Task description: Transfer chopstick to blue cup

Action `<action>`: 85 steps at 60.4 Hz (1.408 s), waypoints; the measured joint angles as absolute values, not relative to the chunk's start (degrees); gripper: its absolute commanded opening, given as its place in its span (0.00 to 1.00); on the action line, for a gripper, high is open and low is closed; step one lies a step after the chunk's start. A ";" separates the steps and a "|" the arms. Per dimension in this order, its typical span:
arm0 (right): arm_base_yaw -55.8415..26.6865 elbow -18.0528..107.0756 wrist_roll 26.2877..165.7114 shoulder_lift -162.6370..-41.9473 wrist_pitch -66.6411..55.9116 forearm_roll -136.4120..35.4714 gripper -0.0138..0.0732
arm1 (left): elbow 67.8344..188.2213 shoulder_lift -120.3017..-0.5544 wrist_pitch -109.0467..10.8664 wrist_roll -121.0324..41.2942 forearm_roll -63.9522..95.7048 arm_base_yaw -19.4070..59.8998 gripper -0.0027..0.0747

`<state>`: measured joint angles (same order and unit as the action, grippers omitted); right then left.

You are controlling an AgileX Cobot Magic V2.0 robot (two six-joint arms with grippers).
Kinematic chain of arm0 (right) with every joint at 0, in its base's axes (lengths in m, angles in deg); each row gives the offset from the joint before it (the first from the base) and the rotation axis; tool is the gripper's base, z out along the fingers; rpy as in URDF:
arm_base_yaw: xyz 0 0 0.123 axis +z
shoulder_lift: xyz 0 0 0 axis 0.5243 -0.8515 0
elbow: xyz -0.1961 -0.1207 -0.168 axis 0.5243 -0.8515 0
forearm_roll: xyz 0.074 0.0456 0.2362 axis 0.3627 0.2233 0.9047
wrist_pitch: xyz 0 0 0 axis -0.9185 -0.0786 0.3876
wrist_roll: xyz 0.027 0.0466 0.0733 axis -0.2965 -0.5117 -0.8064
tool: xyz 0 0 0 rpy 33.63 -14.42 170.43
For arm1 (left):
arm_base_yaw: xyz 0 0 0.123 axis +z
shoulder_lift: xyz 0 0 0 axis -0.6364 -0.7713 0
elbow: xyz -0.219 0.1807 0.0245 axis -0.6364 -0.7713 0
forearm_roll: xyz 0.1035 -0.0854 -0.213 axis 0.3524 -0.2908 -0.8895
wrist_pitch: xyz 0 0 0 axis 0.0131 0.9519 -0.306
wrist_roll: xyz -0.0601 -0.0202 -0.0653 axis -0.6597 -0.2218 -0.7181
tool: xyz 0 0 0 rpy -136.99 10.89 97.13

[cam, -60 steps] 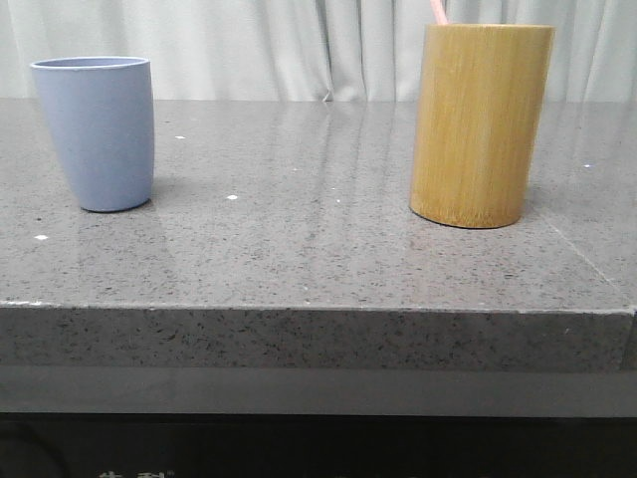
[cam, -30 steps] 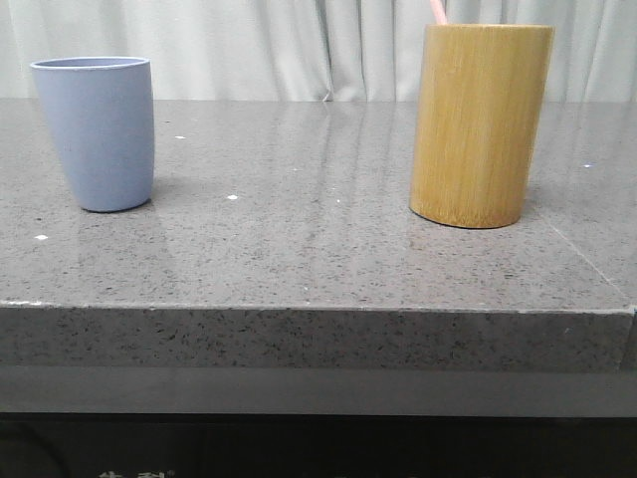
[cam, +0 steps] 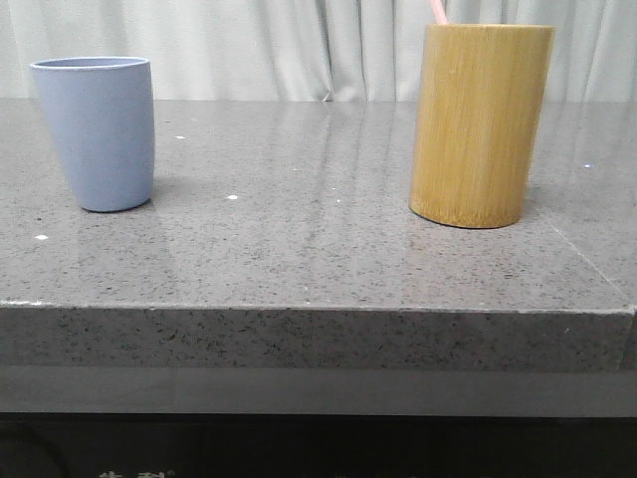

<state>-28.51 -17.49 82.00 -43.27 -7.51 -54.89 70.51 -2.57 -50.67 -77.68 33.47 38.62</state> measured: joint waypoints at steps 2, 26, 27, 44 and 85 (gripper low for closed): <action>-28.51 -17.49 82.00 -43.27 -7.51 -54.89 0.06 | 70.51 -2.57 -50.67 -77.68 33.47 38.62 0.01; -28.51 -17.49 82.00 -43.27 -10.09 -54.42 0.06 | 70.51 -2.57 -53.84 -77.68 33.47 38.62 0.01; -28.51 -17.49 82.00 -43.27 -10.43 -54.42 0.06 | 70.51 -2.57 -54.34 -77.68 33.47 38.62 0.01; -28.51 -7.07 82.00 -43.27 -6.90 -54.29 0.06 | 77.41 -2.57 -59.26 -77.68 33.62 38.62 0.01; -28.51 15.23 82.00 -66.70 2.99 -53.90 0.22 | 100.36 -30.09 -46.97 -77.68 41.13 38.62 0.19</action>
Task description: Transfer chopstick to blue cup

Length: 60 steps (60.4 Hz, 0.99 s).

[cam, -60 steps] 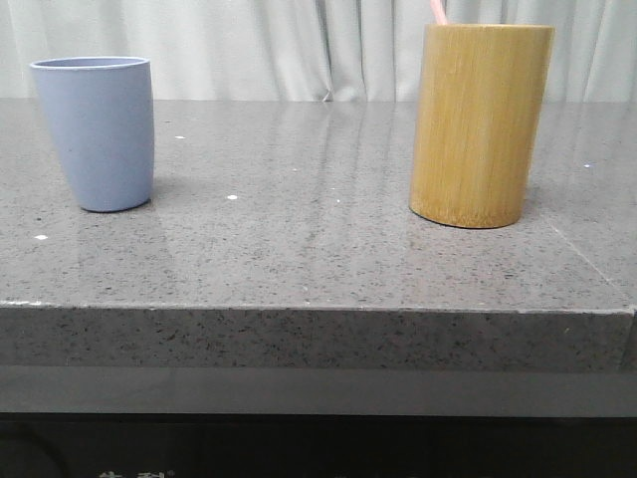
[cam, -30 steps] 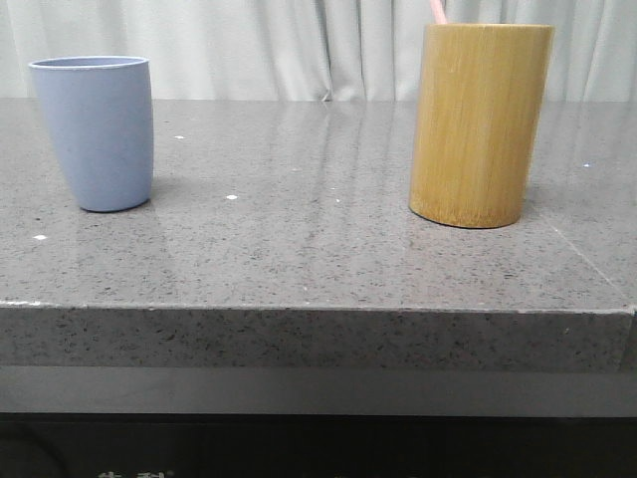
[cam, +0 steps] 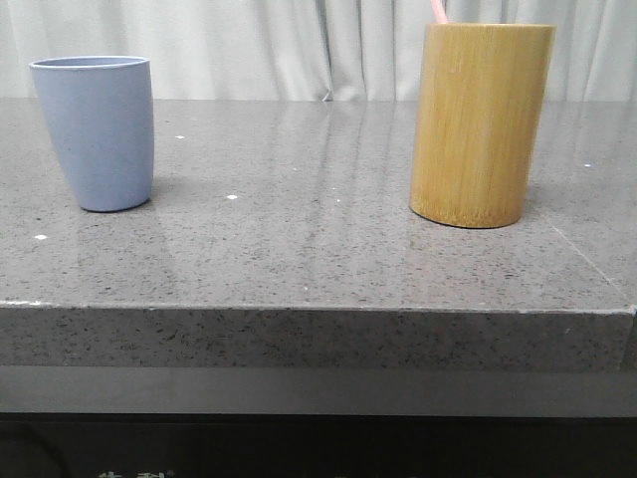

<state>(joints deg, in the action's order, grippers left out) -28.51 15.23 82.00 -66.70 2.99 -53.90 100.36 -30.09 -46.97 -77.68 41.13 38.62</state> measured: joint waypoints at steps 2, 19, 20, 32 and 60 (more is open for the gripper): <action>-28.51 15.23 82.00 -66.70 2.89 -53.90 0.29 | 100.45 -30.09 -46.97 -77.68 41.13 38.62 0.27; -28.51 15.23 82.00 -66.70 2.91 -53.90 0.88 | 100.45 -30.22 -46.73 -77.68 40.89 38.62 0.86; -28.51 15.23 82.00 -66.70 2.91 -53.90 0.88 | 100.45 -30.22 -46.73 -77.68 40.78 38.62 0.86; -28.51 15.23 82.00 -66.70 2.91 -53.90 0.88 | 100.45 -30.22 -46.73 -77.68 40.79 38.62 0.85; -28.51 15.23 82.00 -66.70 2.91 -53.90 0.88 | 119.36 -49.59 -31.02 -71.07 40.63 27.01 0.85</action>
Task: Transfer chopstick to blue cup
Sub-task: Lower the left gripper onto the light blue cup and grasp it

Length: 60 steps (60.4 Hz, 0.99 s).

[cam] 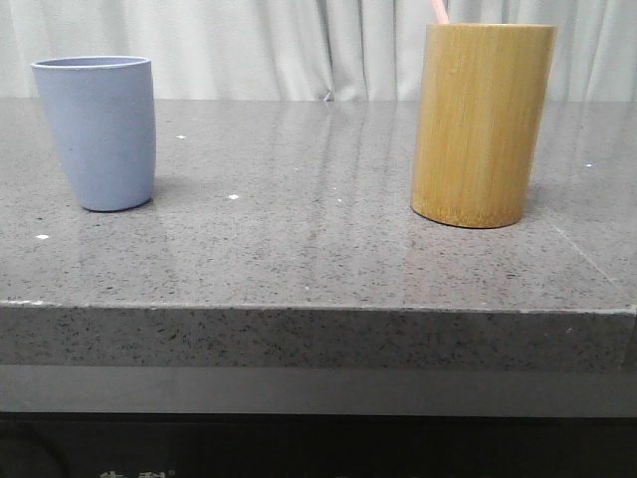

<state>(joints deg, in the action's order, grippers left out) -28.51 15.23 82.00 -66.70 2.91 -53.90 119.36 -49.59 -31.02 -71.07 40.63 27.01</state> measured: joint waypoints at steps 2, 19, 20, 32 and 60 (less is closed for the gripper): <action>-28.51 15.23 82.00 -66.70 2.91 -53.90 0.88 | 121.79 -52.38 -29.45 -70.80 40.63 25.10 0.85; -28.51 15.23 82.00 -66.70 2.91 -53.90 0.88 | 142.81 -74.20 -15.74 -70.24 40.86 12.06 0.85; -28.51 15.23 82.00 -66.70 2.91 -53.90 0.88 | 144.39 -75.73 -14.07 -70.24 40.86 11.59 0.85; -28.51 15.23 82.00 -66.70 2.91 -53.90 0.88 | 156.57 -89.06 -0.66 -70.24 40.86 10.22 0.85; -28.51 15.23 82.00 -66.70 2.91 -53.90 0.88 | 160.77 -100.42 4.15 -70.24 41.18 10.18 0.64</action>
<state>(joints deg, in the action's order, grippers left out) -28.51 15.23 82.00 -66.70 2.91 -53.90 160.77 -100.42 4.15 -70.24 41.18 10.18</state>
